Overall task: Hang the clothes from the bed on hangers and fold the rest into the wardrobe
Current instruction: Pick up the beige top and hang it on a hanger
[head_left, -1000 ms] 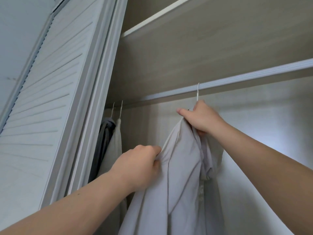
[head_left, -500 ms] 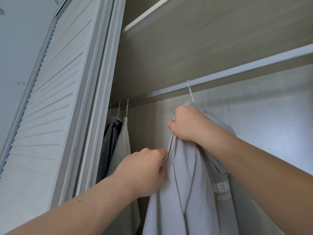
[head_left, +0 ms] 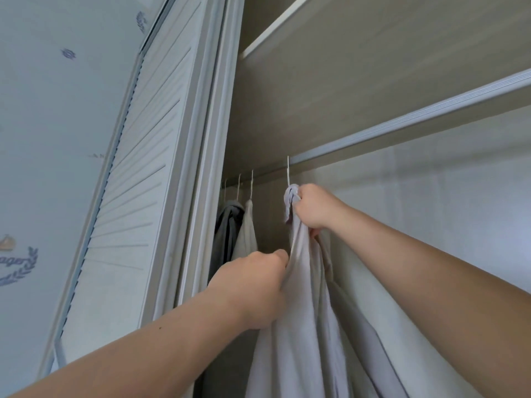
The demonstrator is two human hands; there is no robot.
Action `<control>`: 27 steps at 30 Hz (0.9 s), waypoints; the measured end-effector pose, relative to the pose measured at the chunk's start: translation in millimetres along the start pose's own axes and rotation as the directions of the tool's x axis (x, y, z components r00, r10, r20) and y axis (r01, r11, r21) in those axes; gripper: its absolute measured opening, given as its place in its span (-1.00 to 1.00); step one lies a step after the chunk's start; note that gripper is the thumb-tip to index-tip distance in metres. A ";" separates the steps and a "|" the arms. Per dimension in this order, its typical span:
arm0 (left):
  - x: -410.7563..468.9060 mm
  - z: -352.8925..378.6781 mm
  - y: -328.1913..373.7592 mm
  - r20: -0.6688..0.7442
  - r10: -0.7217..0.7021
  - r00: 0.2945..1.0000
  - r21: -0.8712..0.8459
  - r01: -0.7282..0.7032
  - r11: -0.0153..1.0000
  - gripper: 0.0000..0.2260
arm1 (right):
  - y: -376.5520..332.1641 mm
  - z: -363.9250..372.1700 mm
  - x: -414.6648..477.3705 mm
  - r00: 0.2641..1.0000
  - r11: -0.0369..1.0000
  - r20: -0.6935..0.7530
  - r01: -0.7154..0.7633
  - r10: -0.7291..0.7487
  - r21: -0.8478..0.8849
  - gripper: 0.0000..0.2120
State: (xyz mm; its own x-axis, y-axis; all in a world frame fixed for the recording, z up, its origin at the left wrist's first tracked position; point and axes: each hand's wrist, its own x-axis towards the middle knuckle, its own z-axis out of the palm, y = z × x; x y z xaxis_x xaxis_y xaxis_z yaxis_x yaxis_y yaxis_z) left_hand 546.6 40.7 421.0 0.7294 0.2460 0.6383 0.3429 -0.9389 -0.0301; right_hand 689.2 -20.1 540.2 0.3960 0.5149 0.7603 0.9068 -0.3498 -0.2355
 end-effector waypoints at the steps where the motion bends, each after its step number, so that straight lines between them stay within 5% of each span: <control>1: 1.2 0.9 -2.0 0.010 -0.022 1.000 0.003 0.022 1.000 -0.81 | -2.6 5.1 5.0 1.000 1.000 0.018 -0.012 0.012 -0.006 -0.72; 6: 8.7 3.5 -6.9 0.028 -0.126 0.992 0.020 0.125 0.992 -0.81 | -19.2 28.5 30.0 0.998 0.998 0.050 -0.042 0.044 -0.036 -0.88; 9: 13.8 4.6 -7.1 0.013 -0.170 0.985 0.063 0.169 0.984 -0.81 | -27.0 38.9 43.7 0.995 0.997 0.070 -0.065 0.067 -0.031 -0.77; 17: 4.2 0.5 -7.8 0.038 -0.162 0.986 0.137 0.156 0.978 -0.75 | -10.2 57.6 48.4 0.995 0.992 0.072 -0.071 0.063 0.106 -0.89; 27: -82.0 -13.2 -12.7 -0.238 0.041 0.970 0.167 -0.001 0.986 -0.82 | 14.0 82.9 -64.6 0.967 0.898 -0.001 0.236 -0.253 0.371 -0.47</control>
State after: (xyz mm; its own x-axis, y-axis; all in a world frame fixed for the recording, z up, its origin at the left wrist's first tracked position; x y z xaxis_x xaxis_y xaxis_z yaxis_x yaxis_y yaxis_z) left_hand 474.7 29.2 379.2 0.5814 0.1427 0.8010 0.4365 -0.8856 -0.1590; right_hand 688.3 6.6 437.6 0.1532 0.5862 0.7955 0.9616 0.0971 -0.2568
